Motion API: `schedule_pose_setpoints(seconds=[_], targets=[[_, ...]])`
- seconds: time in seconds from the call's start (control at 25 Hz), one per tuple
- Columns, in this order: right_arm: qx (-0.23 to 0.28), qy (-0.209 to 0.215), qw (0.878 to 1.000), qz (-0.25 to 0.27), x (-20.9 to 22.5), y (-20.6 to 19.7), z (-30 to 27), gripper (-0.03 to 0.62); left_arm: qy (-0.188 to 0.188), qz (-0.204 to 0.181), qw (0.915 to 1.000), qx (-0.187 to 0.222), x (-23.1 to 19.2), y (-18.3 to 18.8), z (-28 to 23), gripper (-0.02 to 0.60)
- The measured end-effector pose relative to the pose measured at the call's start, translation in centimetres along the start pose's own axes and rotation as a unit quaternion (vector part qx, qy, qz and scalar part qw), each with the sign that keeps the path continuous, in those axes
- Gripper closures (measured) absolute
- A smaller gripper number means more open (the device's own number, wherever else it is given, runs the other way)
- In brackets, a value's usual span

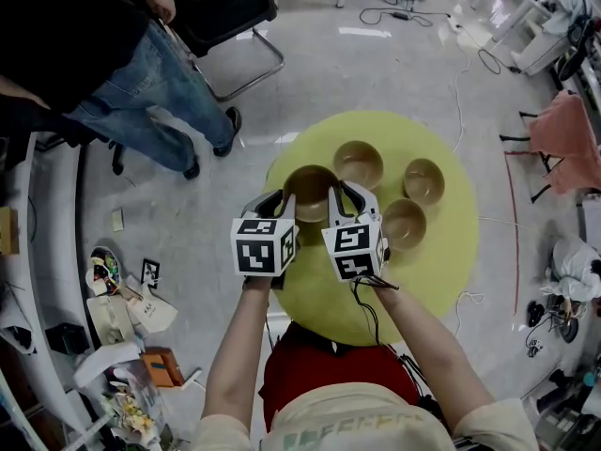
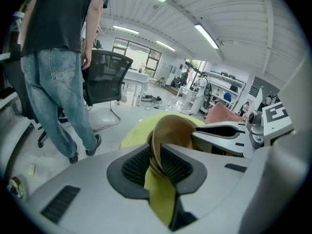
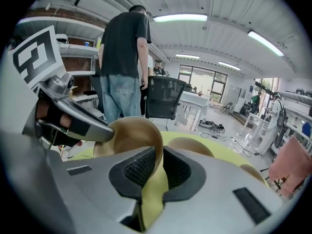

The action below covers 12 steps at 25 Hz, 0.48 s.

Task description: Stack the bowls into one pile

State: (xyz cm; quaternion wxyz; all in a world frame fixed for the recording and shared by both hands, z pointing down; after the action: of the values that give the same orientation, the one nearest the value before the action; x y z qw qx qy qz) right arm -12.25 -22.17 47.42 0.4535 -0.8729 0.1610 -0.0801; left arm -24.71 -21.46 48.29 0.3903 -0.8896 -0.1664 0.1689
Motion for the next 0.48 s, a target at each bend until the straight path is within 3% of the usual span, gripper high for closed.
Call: schedule_pose_setpoints(seconds=[0.48], targets=[[0.049,-0.007,0.999,-0.013,0.72,0.20,0.70,0.553,0.010,0.002,0.9997,0.024,-0.40,-0.04,0.66,0.503]])
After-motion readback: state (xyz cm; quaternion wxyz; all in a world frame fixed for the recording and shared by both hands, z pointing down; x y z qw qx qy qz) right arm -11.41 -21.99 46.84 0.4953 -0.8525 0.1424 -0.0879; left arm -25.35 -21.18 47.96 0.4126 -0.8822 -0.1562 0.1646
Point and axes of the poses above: the fingertips, and each gripper's own axes: z backward along the fingers, x to its right, y out of its top, the point moved 5 cm from there along z, backward along the fingers, and after that the axes turned 10 degrees about -z, right-handed, at the moved point
